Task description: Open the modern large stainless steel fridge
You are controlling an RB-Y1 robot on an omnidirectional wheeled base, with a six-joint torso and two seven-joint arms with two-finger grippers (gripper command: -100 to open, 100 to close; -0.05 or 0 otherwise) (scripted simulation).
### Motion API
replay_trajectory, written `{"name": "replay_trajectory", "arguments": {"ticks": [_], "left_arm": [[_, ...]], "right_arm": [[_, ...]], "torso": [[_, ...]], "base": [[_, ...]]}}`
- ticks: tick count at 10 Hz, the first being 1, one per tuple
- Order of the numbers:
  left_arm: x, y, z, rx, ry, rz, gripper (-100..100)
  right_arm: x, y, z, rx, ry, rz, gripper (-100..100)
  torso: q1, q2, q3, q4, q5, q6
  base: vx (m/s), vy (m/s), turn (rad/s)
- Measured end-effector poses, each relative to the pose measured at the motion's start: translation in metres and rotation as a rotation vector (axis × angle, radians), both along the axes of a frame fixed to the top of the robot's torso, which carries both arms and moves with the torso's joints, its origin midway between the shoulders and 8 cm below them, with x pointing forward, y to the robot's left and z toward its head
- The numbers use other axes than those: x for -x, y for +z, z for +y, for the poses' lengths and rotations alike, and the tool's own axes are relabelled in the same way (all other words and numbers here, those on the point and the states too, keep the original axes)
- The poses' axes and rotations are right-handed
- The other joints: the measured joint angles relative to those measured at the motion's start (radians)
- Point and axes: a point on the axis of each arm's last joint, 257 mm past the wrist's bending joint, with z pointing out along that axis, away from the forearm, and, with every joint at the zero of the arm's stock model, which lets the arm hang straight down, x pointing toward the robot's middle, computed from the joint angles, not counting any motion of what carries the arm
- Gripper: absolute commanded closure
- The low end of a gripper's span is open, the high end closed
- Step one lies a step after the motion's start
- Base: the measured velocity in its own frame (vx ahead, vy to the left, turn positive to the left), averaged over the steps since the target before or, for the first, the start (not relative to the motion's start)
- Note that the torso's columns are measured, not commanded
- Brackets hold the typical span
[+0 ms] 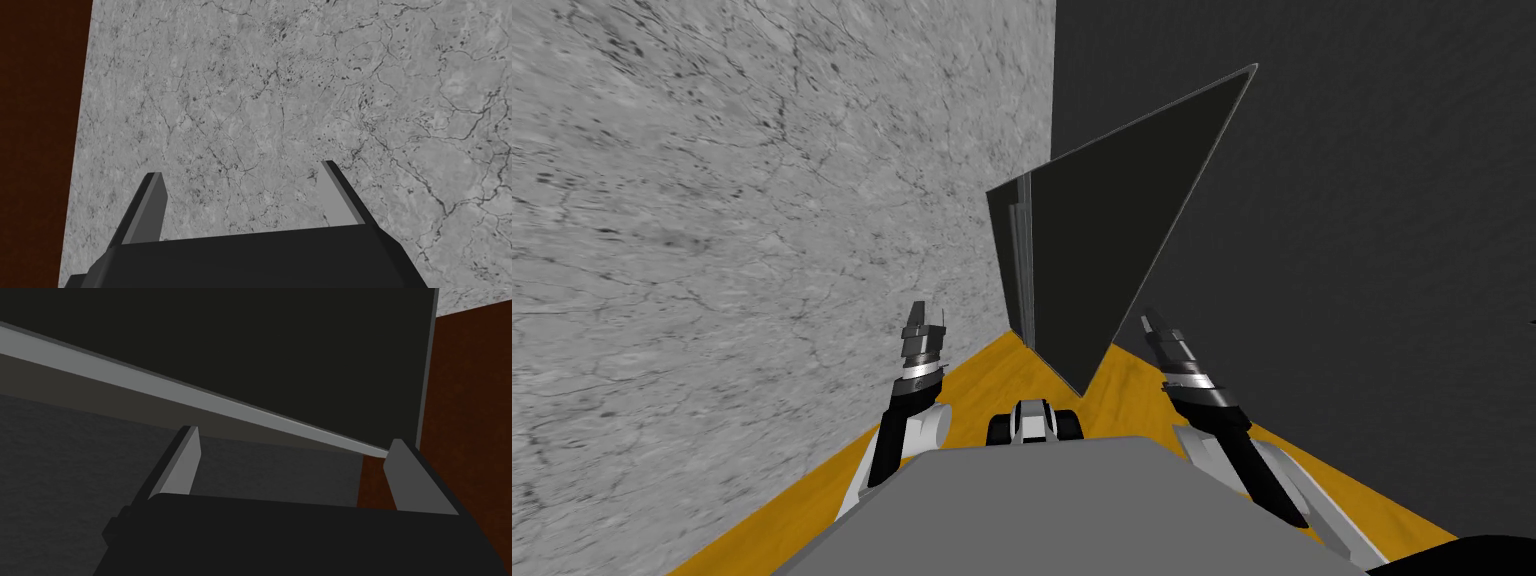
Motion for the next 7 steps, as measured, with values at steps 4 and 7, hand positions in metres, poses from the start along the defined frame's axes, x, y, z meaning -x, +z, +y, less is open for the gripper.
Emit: {"name": "replay_trajectory", "arguments": {"ticks": [4, 7], "left_arm": [[0.000, 0.000, 0.000, 0.000, 0.000, 0.000, 0], [0.000, 0.000, 0.000, 0.000, 0.000, 0.000, 0]], "right_arm": [[0.021, 0.005, -0.028, 0.150, -0.071, 0.031, -100], [0.038, 0.013, -0.048, 0.277, -0.118, 0.063, -100]], "torso": [[-0.001, 0.001, 0.001, 0.000, 0.000, 0.000], [0.000, 0.000, 0.000, 0.000, 0.000, -0.001]], "base": [[0.092, 0.047, 0.139], [0.092, 0.039, 0.148]]}}
